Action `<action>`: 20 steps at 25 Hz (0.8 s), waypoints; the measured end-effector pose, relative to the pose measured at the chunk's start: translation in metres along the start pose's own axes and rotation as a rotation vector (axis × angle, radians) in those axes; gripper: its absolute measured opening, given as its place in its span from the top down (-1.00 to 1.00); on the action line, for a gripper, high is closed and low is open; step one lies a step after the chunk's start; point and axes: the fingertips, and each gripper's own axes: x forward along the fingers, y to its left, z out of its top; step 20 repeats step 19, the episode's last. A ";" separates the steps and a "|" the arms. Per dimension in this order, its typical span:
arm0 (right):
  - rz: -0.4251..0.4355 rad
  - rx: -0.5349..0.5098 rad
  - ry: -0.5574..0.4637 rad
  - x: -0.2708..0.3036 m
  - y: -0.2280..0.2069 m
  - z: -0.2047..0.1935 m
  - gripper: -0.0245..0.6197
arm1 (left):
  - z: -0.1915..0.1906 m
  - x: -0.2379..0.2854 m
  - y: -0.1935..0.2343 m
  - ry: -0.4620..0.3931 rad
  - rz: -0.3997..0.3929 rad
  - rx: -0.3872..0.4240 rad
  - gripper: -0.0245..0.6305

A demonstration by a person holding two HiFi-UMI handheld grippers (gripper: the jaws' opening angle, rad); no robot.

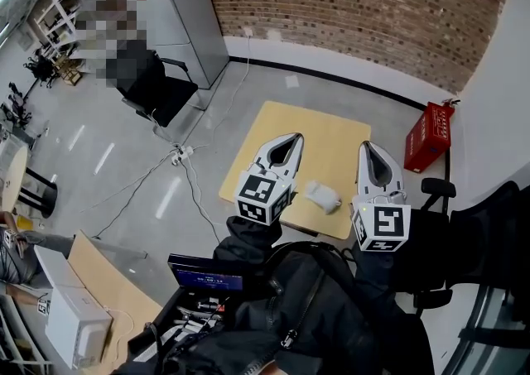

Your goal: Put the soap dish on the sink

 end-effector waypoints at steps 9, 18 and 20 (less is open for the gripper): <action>0.005 0.005 0.005 0.002 0.002 -0.002 0.90 | -0.002 0.000 0.002 0.005 0.001 -0.006 0.92; 0.006 0.010 0.004 0.004 0.002 -0.005 0.90 | -0.005 -0.001 0.006 0.008 0.005 -0.007 0.92; 0.005 0.011 0.005 0.004 0.002 -0.006 0.90 | -0.005 0.000 0.006 0.008 0.005 -0.007 0.92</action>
